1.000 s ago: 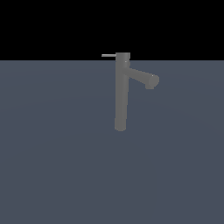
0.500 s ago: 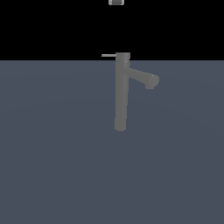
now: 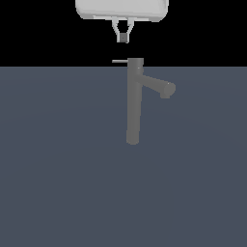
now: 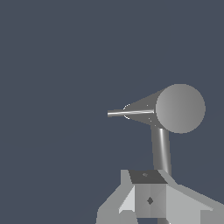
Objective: Turn on the faucet by rotating a designated handle.
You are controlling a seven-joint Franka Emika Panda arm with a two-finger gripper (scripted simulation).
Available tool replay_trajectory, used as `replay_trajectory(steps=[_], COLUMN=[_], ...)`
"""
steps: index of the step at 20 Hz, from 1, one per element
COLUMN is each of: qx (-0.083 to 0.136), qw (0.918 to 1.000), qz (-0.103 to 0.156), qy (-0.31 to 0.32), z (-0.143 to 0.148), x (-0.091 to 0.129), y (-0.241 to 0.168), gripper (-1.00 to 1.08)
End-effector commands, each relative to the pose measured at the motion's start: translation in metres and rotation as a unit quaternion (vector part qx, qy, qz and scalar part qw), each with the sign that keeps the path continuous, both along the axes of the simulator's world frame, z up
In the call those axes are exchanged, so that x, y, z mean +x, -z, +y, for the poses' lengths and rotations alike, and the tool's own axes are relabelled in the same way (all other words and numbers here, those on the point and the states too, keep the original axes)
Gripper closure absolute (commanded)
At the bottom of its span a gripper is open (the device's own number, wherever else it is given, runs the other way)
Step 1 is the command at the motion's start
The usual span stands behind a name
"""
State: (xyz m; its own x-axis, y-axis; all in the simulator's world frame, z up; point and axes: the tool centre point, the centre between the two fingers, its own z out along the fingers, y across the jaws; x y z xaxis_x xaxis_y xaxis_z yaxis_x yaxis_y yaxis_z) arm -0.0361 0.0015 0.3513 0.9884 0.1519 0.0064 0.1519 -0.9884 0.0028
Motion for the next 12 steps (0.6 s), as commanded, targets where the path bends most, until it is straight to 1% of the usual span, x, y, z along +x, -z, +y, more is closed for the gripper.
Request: replay_trajectory(steps=[1,6,12], qx=[0.000,0.001,0.001], qw=[1.0000,0.9998,0.9995], qz=[0.000,0.002,0.003], qy=[-0.008,-0.020,-0.030], z=[0.003,0.009,0.015], x=[0.018,0.048,0.072], y=[0.012,0.031,0.045], gripper=[1.08,1.08,1.08])
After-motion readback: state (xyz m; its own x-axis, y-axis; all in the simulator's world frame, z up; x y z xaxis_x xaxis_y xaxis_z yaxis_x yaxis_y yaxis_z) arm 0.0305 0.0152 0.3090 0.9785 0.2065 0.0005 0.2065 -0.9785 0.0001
